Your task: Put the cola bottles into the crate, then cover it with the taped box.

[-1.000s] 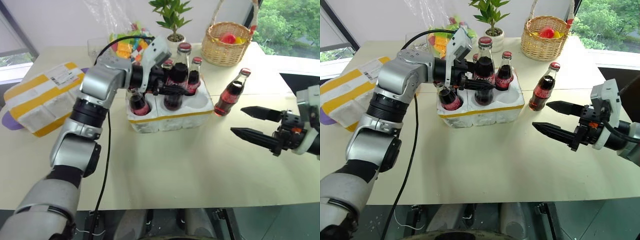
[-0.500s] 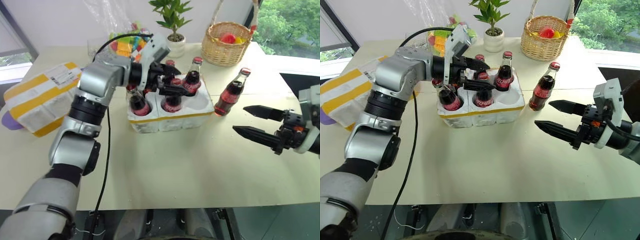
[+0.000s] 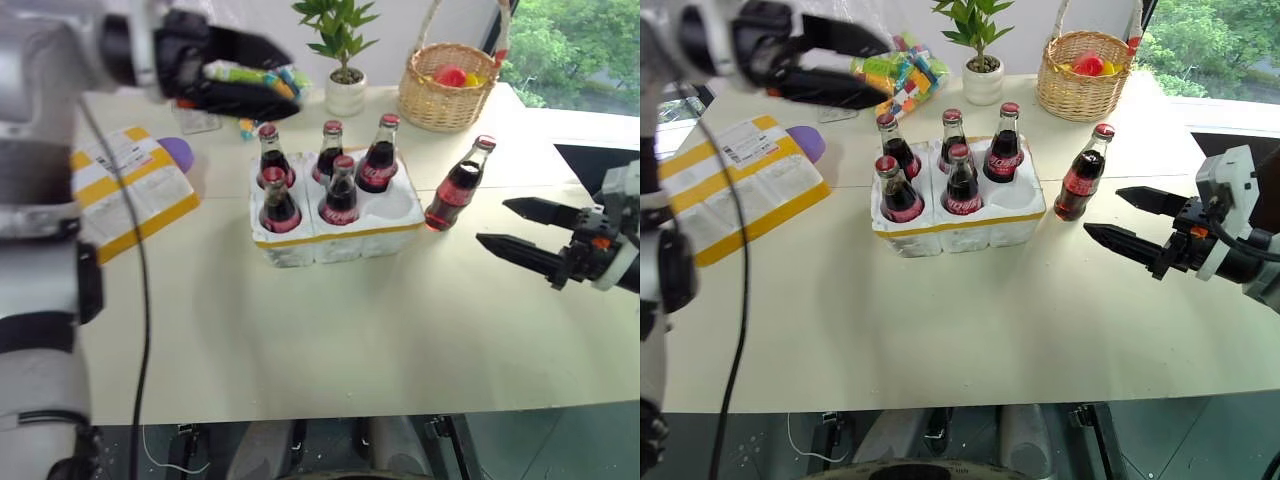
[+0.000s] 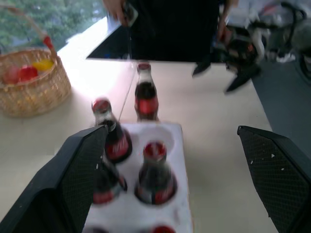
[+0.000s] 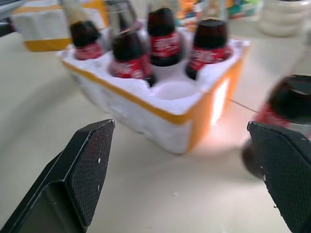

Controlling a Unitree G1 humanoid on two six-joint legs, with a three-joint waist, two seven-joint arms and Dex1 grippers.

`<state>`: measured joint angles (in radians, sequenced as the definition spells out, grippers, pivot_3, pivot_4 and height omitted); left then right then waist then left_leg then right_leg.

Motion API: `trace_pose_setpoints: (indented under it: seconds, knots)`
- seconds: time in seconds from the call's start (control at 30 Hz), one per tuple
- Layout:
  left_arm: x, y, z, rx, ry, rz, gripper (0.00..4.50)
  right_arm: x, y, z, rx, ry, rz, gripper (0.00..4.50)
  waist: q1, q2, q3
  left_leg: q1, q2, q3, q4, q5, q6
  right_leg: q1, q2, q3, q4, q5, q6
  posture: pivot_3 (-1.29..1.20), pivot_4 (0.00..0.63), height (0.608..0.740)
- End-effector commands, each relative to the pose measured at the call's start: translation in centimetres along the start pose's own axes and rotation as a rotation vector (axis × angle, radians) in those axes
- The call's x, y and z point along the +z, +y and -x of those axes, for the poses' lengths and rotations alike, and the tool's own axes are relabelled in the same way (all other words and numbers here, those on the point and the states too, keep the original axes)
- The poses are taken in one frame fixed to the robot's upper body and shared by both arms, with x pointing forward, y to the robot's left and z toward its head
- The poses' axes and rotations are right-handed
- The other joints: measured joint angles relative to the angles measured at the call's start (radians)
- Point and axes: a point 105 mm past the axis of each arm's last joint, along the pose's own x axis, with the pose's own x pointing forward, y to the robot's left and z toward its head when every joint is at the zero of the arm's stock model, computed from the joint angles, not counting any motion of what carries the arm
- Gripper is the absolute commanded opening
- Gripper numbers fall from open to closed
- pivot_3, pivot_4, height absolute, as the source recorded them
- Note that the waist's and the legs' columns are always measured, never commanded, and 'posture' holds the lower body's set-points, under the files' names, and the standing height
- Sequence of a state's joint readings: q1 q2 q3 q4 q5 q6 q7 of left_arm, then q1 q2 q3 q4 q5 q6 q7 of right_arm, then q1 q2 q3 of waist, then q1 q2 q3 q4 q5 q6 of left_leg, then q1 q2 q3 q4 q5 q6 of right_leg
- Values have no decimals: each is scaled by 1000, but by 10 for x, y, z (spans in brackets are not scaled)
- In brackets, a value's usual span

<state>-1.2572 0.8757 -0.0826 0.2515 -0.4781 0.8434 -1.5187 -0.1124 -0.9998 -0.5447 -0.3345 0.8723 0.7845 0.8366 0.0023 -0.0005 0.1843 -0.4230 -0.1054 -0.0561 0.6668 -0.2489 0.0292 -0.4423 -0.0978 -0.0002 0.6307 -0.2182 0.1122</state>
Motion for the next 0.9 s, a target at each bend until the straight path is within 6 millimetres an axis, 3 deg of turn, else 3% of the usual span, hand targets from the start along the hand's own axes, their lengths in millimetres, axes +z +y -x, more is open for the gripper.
trace_pose_setpoints:
  seconds: [0.03, 0.17, 0.27, 0.5, 0.9]
  knots:
    - [-20, -16, 25, -2, 64, -17, 4487, 0, -15, -1, -76, -14, 19, 4500, 1, 0, 0, 0, 0, 0, 0, 0, 0, 0, 0, 0, 0, 0, 0, 0, 150, 732]
    - [-64, -26, 46, 82, 168, 36, 4487, -5, -29, -12, -131, -36, -4, 4500, 9, -1, 0, 0, 0, 0, 1, 0, 0, 1, -1, 0, 0, 0, 0, 0, 150, 732]
    - [-79, -38, 52, 104, 184, 57, 4487, -7, -41, -21, -178, -56, -12, 4500, 11, -1, 0, 0, 0, 0, 1, 0, 0, 1, -1, 1, 0, 0, 0, 0, 150, 732]
    - [-89, -60, 50, 193, 110, 116, 4487, -21, -62, -53, -209, -70, -88, 4500, 7, -1, 0, 0, 0, 0, 0, 0, 0, 0, -1, 0, 0, 0, 0, 0, 150, 732]
    - [-86, -75, 45, 245, 70, 142, 4487, -38, -78, -82, -211, -57, -160, 4500, 1, -1, 0, 1, 0, 0, -1, 0, 0, 0, 0, 0, 0, 0, 0, 0, 150, 732]
